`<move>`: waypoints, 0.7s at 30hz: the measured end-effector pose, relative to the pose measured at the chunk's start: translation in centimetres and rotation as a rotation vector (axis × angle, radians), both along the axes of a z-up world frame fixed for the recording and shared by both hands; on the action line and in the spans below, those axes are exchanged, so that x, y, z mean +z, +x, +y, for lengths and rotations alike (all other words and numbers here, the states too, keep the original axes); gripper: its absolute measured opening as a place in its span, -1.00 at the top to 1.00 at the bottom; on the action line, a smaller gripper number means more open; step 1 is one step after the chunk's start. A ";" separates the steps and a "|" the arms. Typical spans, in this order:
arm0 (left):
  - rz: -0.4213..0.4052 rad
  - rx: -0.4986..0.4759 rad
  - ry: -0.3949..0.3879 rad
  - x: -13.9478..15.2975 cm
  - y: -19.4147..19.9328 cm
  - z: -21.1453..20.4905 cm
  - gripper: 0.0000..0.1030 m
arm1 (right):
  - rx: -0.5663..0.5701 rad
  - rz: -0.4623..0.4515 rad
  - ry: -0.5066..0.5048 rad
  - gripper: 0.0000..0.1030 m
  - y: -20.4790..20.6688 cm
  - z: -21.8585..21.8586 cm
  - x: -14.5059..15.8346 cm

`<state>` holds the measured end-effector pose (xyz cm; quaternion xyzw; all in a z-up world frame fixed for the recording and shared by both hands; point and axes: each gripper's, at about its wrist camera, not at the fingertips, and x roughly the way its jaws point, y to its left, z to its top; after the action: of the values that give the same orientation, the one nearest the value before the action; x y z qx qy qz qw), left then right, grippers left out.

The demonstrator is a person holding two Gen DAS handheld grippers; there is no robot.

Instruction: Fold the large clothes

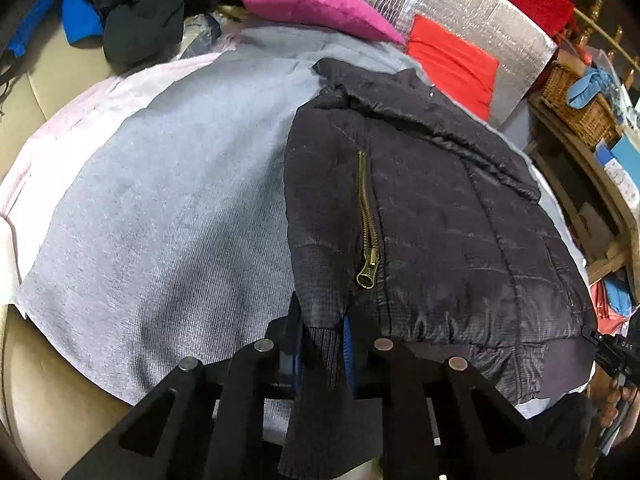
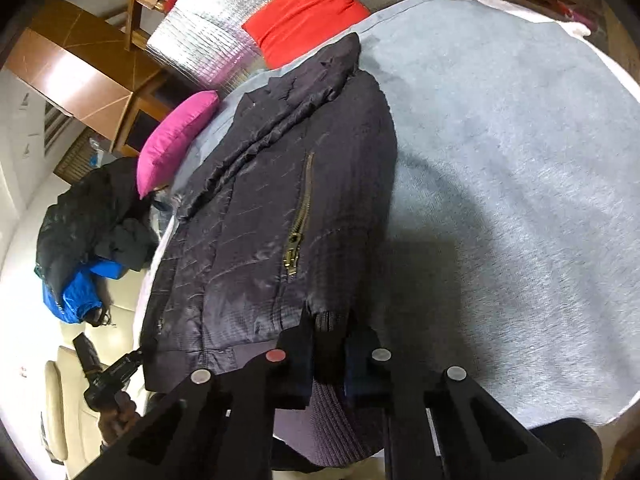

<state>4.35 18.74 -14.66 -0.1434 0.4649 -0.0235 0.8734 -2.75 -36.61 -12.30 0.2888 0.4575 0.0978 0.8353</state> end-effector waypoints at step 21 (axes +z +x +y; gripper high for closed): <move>-0.007 -0.005 0.033 1.1 0.0 -0.6 0.69 | 0.024 0.019 0.060 0.82 -0.2 -0.3 -1.4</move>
<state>4.31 18.18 -13.54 -0.1276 0.4625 -0.0186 0.8772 -2.98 -36.89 -13.67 0.3089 0.4656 0.1190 0.8208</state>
